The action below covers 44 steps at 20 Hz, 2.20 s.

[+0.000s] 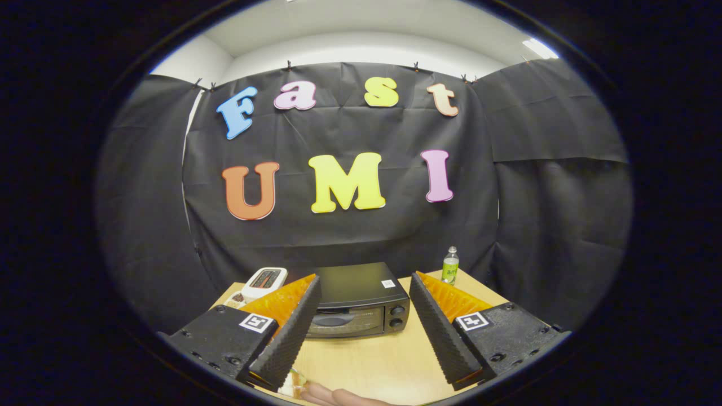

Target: Open the toaster oven, put the food inside, and close the toaster oven door.

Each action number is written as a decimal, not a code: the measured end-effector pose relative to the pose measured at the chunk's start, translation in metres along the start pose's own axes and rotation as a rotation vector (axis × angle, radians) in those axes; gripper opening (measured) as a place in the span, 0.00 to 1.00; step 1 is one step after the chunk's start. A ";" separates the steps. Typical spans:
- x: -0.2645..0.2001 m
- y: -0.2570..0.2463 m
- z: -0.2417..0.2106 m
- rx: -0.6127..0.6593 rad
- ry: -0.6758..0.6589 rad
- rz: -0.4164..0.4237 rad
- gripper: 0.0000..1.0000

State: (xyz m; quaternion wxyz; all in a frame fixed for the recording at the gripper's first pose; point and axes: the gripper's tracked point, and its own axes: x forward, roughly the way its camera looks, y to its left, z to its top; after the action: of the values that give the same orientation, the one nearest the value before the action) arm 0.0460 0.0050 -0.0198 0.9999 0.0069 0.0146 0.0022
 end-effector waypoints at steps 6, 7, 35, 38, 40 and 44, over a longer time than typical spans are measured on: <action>0.036 0.021 -0.013 -0.004 -0.010 0.001 1.00; 0.046 0.025 -0.018 -0.013 -0.001 0.001 1.00; 0.188 0.065 -0.182 -0.045 0.339 0.017 1.00; 0.186 0.067 -0.188 -0.067 0.330 0.022 1.00; 0.174 0.066 -0.191 -0.074 0.325 0.027 1.00; 0.155 0.062 -0.202 -0.058 0.363 0.039 1.00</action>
State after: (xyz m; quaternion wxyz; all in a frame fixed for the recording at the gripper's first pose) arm 0.1951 0.0705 -0.2257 0.9804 -0.0220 0.1946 0.0230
